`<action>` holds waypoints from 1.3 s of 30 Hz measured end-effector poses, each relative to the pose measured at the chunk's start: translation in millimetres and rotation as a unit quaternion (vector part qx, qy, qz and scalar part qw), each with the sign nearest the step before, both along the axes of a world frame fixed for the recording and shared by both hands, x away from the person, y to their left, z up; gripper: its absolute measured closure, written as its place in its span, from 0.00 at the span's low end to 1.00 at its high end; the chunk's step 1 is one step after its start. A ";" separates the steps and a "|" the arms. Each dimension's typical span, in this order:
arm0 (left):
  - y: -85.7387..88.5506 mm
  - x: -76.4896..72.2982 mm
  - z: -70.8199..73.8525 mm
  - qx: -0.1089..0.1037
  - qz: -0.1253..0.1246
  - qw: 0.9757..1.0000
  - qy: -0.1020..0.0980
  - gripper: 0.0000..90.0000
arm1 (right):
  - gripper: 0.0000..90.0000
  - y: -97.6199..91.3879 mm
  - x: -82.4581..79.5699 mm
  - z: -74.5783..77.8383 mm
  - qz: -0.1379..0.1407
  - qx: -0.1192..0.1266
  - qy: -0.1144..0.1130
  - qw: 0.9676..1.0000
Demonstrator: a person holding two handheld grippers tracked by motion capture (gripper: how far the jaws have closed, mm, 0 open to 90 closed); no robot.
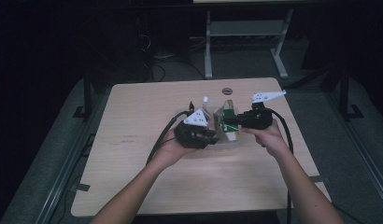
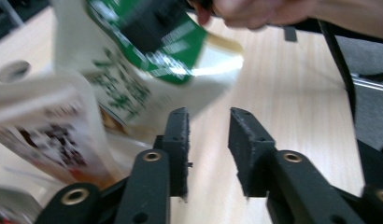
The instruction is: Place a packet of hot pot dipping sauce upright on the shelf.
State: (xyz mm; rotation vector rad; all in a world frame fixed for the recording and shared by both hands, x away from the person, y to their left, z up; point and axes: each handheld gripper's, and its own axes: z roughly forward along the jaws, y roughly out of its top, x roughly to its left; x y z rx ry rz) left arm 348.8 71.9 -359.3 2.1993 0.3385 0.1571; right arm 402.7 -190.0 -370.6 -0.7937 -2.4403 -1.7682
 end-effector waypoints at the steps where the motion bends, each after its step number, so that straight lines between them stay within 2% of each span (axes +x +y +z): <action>1: 2.0 -3.1 -2.9 0.003 -0.001 1.000 0.006 0.72 | 1.00 0.5 0.5 0.0 -0.001 0.000 0.000 1.000; 8: 20.0 -19.5 -17.7 0.016 -0.002 0.999 0.028 0.64 | 1.00 1.6 4.0 -1.6 -0.006 0.002 0.001 1.000; 13: 35.9 -26.8 -25.1 0.020 0.002 0.999 0.035 0.60 | 0.98 0.8 7.4 -1.3 -0.017 0.002 -0.001 1.000; 19: 54.4 -34.5 -34.3 0.029 0.011 0.998 0.046 0.55 | 0.92 -2.9 12.3 -3.2 -0.037 0.007 -0.003 0.999; 24: 67.4 -39.5 -40.0 0.036 0.017 0.998 0.055 0.54 | 0.84 -3.0 12.6 -3.4 -0.054 -0.007 -0.003 0.999; 28: 78.1 -43.1 -44.0 0.041 0.024 0.997 0.061 0.53 | 0.72 -3.0 11.0 -1.4 -0.057 -0.007 -0.007 0.998; 31: 85.3 -46.1 -46.8 0.034 0.035 0.996 0.069 0.52 | 0.46 -2.9 7.4 4.3 -0.072 -0.026 -0.013 0.997; 35: 96.1 -47.4 -47.9 0.037 0.042 0.996 0.066 0.51 | 0.27 -7.0 2.0 9.7 -0.078 -0.025 -0.008 0.997; 39: 107.5 -48.8 -49.8 0.039 0.052 0.996 0.067 0.49 | 0.18 -15.1 -9.2 12.4 -0.075 -0.039 -0.013 0.996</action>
